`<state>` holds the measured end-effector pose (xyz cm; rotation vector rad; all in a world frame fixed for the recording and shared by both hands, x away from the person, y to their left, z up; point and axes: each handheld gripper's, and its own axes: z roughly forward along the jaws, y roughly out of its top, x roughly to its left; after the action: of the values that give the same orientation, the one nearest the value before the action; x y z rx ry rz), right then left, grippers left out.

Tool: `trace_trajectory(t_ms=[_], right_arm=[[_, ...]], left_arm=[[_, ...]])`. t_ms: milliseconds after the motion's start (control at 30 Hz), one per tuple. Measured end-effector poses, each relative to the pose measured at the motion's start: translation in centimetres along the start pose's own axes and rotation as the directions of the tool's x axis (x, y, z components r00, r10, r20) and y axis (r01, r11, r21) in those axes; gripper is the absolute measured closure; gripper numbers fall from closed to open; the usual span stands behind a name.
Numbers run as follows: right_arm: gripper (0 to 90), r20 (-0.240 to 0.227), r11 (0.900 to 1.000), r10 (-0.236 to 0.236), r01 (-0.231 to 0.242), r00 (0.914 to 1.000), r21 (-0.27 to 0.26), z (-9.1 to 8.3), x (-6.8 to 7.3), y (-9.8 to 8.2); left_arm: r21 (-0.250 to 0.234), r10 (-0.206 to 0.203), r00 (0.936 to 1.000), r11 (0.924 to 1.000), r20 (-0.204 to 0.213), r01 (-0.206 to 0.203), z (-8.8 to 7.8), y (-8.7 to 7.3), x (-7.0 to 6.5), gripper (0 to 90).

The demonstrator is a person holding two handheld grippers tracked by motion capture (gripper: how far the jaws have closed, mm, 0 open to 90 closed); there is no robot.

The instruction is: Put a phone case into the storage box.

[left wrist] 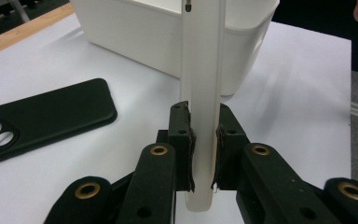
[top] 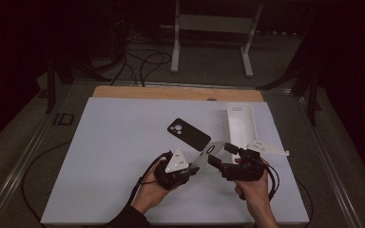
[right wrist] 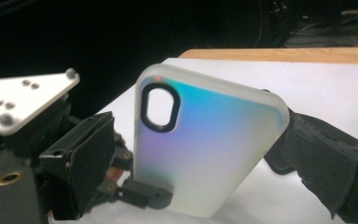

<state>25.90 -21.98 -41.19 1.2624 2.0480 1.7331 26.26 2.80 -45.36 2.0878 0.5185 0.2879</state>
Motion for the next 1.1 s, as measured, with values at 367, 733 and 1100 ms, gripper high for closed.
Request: trace_trajectory(t_ms=[367, 733, 1100], right_arm=[[15.5, 0.023, 0.998, 0.067, -0.067, 0.9975, 0.001, 0.7, 0.4, 0.2], [16.9, 0.074, 0.999, 0.008, -0.005, 0.9973, -0.031, 1.1, 1.4, 0.4], [17.1, 0.090, 0.999, -0.039, 0.042, 0.9951, -0.024, 1.5, 1.7, 0.7]], left_arm=[[0.027, 0.013, 0.9996, 0.9995, 0.024, -0.014, 0.9, -0.1, -1.0, 80.7], [0.017, 0.002, 0.9991, 0.9999, 0.043, -0.003, 0.9, 0.2, -1.2, 79.4], [-0.006, -0.014, 0.9999, 0.9999, -0.007, 0.014, -0.5, -0.2, -0.5, 53.7]])
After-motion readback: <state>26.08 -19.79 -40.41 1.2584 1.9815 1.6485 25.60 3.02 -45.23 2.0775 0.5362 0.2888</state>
